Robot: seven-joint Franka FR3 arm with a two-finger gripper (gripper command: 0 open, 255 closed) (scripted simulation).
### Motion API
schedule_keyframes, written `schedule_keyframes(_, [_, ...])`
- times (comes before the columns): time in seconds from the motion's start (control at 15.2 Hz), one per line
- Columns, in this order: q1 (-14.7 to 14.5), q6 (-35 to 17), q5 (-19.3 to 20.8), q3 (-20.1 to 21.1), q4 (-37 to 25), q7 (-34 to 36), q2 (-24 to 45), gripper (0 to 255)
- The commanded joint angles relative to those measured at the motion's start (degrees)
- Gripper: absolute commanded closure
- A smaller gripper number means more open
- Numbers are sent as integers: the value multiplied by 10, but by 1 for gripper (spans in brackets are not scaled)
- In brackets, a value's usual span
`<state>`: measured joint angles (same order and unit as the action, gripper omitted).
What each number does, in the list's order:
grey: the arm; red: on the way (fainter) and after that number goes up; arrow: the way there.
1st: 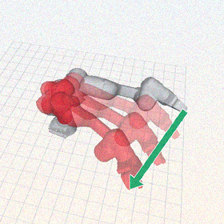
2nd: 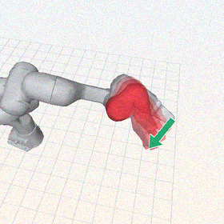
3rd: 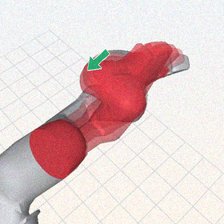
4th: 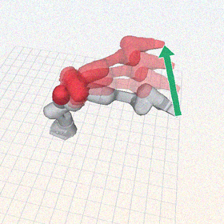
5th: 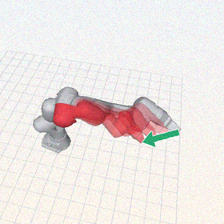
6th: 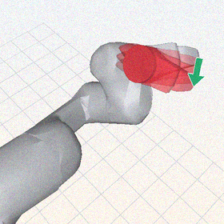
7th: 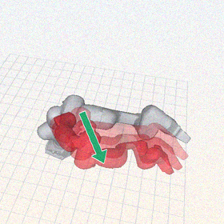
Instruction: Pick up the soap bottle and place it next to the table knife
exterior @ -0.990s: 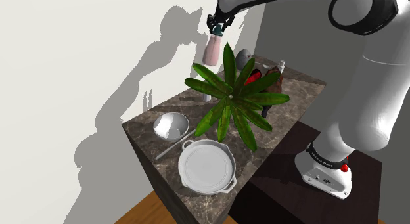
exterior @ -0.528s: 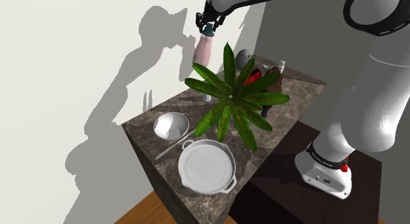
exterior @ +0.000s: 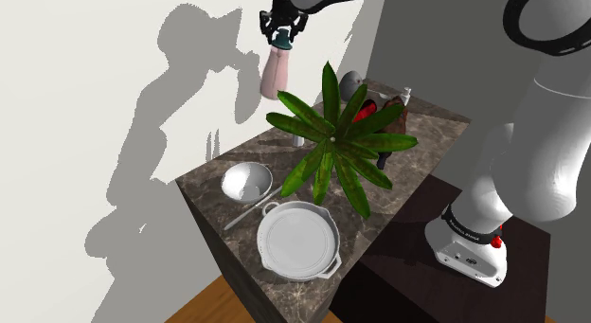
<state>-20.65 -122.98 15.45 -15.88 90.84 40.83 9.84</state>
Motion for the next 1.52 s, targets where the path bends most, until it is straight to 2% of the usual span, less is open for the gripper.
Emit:
schedule_keyframes(0.0, [-16, 20, 8, 9, -18, 24, 5, 255])
schedule_keyframes(0.53, [-74, 118, 27, 40, -136, 95, 53, 255])
schedule_keyframes(0.99, [-120, 227, 31, 60, -315, 135, 144, 255])
schedule_keyframes(1.45, [-123, 163, 41, 60, -219, 159, 116, 255])
